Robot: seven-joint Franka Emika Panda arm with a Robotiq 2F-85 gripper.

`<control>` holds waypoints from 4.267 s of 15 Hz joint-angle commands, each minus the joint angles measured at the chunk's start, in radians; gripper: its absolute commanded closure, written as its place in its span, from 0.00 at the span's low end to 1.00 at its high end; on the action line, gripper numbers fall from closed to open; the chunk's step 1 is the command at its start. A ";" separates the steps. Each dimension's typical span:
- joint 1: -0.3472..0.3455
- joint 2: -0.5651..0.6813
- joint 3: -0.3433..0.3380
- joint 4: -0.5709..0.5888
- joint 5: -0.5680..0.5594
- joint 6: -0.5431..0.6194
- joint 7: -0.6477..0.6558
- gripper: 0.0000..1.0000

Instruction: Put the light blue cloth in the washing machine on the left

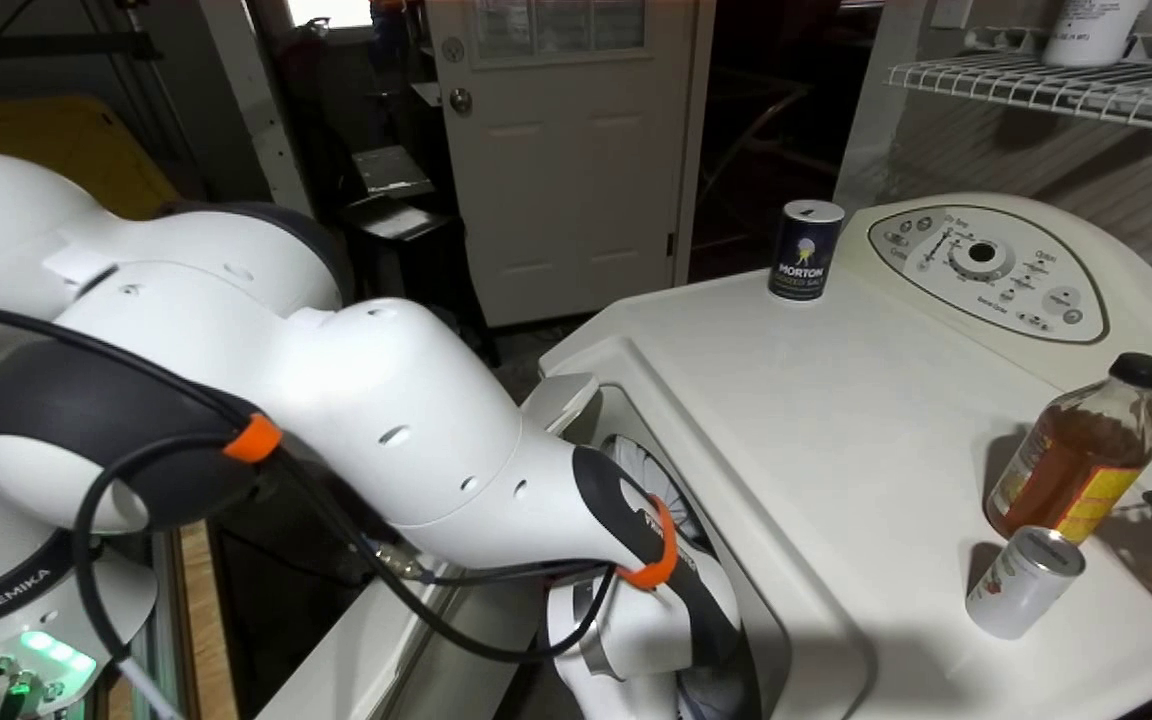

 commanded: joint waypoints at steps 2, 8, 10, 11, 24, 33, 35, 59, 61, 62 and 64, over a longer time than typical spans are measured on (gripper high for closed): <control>0.084 0.008 -0.017 0.000 0.220 0.000 0.011 0.96; 0.198 0.071 -0.039 0.052 0.546 0.004 0.006 0.96; 0.234 0.101 -0.051 0.085 0.646 -0.006 0.003 0.96; 0.252 0.112 -0.059 0.100 0.691 -0.008 0.009 0.96; 0.348 0.191 -0.108 0.305 1.086 -0.020 -0.005 0.96; 0.349 0.297 -0.156 0.511 1.035 0.007 -0.063 0.96; 0.347 0.302 -0.155 0.520 1.041 -0.001 -0.087 0.96; 0.411 0.045 -0.335 0.120 1.018 0.364 -0.373 0.00; 0.426 0.007 -0.369 0.063 1.020 0.426 -0.408 0.00; 0.433 -0.006 -0.384 0.037 1.010 0.457 -0.410 0.00; 0.449 -0.009 -0.407 0.005 0.983 0.523 -0.407 0.00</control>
